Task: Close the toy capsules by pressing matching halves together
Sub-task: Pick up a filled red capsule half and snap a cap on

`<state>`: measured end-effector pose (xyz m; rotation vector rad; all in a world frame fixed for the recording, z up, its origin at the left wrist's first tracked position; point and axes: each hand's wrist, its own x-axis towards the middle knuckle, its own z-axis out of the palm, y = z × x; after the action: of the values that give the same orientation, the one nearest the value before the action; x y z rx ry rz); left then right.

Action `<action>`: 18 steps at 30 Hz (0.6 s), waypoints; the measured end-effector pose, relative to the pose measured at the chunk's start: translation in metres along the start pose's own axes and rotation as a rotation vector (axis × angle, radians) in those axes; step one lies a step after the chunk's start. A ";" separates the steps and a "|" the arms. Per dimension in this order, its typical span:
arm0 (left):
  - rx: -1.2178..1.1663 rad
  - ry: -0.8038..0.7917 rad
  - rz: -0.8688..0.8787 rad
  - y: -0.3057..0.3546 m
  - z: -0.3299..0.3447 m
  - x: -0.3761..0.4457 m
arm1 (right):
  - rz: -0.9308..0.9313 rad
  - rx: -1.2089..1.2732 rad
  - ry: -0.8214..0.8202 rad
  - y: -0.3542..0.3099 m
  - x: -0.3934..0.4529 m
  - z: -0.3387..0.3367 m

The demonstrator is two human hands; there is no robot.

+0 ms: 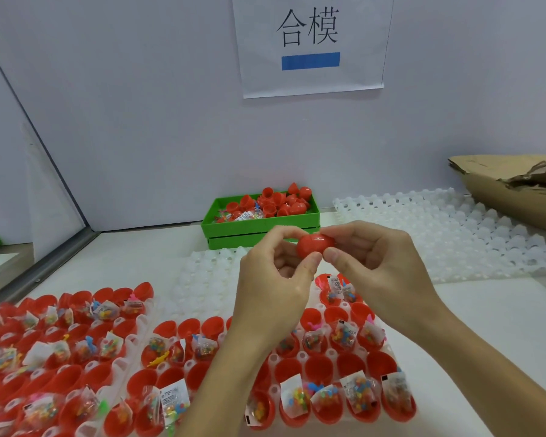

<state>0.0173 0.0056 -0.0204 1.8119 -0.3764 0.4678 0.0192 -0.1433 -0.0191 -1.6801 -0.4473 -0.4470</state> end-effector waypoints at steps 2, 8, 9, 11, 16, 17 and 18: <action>0.054 0.017 0.037 -0.001 0.002 -0.001 | 0.028 0.001 -0.003 0.000 -0.001 0.002; 0.403 -0.027 0.259 -0.008 0.006 -0.003 | 0.135 -0.069 -0.007 0.005 -0.003 0.012; 0.433 -0.042 0.277 -0.009 0.006 -0.002 | 0.147 -0.080 -0.014 0.006 -0.004 0.012; 0.380 -0.065 0.262 -0.011 0.005 -0.002 | 0.169 -0.054 -0.001 0.007 -0.002 0.009; -0.251 -0.136 -0.230 -0.009 0.002 0.001 | 0.207 0.111 0.031 0.009 0.001 0.003; -0.274 -0.131 -0.271 -0.009 0.003 0.002 | 0.198 0.141 0.017 0.010 0.001 0.003; -0.262 -0.129 -0.282 -0.010 0.004 0.002 | 0.182 0.174 -0.006 0.010 0.001 0.003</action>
<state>0.0243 0.0043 -0.0283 1.6110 -0.2519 0.0997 0.0253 -0.1419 -0.0276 -1.5377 -0.3247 -0.2622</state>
